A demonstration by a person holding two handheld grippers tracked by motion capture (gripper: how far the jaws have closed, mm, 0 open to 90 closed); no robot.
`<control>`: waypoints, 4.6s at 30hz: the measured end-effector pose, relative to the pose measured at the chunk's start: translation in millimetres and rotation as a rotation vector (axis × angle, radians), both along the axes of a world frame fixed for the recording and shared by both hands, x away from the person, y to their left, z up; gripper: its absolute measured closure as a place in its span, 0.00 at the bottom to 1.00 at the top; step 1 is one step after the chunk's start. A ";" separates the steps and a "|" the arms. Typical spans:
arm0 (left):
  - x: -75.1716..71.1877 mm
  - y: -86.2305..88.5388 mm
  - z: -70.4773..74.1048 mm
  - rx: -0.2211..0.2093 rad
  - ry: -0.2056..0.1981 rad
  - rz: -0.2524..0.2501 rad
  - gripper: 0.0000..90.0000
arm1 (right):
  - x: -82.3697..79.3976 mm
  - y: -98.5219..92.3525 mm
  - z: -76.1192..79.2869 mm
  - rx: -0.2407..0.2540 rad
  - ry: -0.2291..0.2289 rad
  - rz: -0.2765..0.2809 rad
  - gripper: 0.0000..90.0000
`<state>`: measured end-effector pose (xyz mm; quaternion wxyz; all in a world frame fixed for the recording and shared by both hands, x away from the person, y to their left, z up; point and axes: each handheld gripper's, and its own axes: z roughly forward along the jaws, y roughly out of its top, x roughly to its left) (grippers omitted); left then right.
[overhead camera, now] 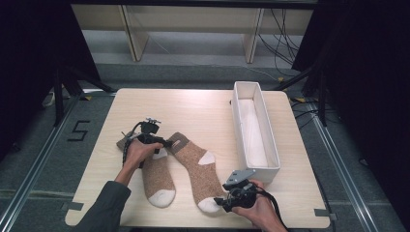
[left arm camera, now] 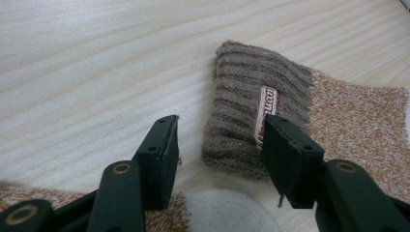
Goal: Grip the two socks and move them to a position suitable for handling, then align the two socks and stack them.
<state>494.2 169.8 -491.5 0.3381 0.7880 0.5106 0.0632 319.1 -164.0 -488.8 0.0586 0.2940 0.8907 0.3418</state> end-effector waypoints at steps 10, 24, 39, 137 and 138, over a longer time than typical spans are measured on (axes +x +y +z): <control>6.2 -8.0 -1.7 0.026 0.032 -0.022 0.57 | 1.0 0.8 -4.4 0.028 0.036 -0.041 0.42; 5.8 -14.2 -0.5 0.069 0.018 -0.052 0.62 | 3.2 7.1 -3.9 -0.001 0.017 -0.013 0.42; 7.4 -13.8 -1.8 0.067 0.021 -0.066 0.80 | 7.1 11.5 -10.9 -0.006 0.032 -0.036 0.42; -18.7 124.5 13.8 0.152 0.020 0.115 0.83 | 25.9 133.1 -8.1 -0.016 0.039 0.189 0.76; -19.1 123.2 13.8 0.151 0.018 0.112 0.83 | 25.7 131.8 -8.1 -0.021 0.032 0.194 0.76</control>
